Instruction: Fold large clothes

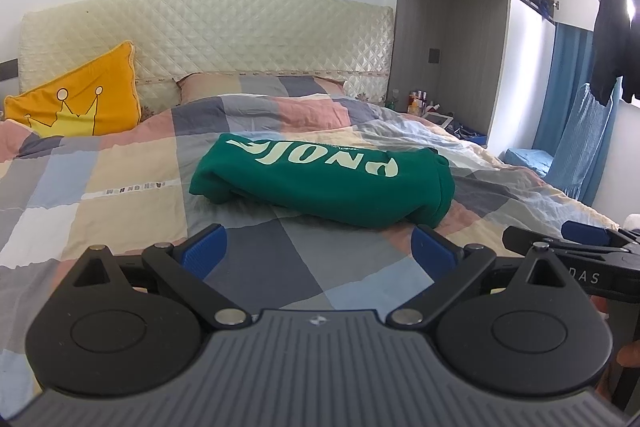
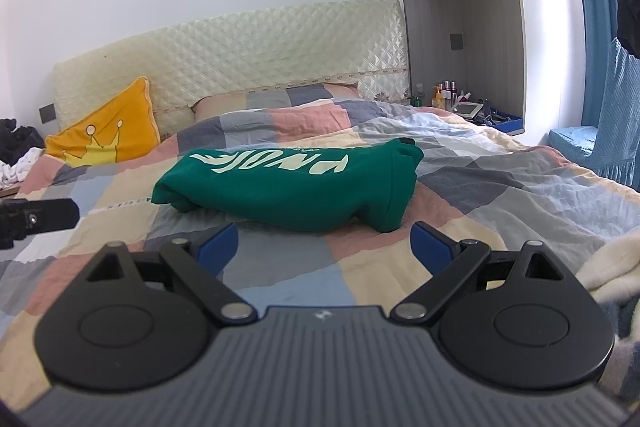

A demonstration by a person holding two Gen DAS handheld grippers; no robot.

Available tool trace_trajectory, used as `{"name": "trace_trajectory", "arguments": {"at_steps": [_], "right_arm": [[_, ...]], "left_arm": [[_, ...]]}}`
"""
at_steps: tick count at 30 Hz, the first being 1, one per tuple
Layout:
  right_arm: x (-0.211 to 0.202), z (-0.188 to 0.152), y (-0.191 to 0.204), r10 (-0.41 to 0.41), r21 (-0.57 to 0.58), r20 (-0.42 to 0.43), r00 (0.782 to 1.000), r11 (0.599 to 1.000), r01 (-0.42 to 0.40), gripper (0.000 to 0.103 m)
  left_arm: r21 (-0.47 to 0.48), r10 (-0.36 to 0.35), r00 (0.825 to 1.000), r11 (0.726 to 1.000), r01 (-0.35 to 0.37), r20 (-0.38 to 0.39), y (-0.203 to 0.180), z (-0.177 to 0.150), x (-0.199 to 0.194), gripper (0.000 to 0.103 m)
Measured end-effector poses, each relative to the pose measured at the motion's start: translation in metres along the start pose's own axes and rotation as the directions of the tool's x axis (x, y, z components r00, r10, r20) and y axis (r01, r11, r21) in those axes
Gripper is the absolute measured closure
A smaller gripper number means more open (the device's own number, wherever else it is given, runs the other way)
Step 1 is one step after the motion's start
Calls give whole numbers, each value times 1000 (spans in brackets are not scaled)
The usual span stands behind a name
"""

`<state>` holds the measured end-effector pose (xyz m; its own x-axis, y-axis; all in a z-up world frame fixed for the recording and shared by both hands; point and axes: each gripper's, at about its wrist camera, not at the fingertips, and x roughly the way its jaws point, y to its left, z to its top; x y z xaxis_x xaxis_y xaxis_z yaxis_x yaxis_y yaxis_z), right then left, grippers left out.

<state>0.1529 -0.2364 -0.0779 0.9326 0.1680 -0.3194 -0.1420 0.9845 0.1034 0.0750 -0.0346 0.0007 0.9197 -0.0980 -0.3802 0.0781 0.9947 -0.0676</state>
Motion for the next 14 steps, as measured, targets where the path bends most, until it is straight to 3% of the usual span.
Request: {"name": "trace_trajectory", "arguments": {"at_steps": [14], "right_arm": [[0,0,-1,3,5,1,1000,1000,-3,8]], "left_arm": [[3,15,1000,1000,-15,-7,-1,1,1,3]]}}
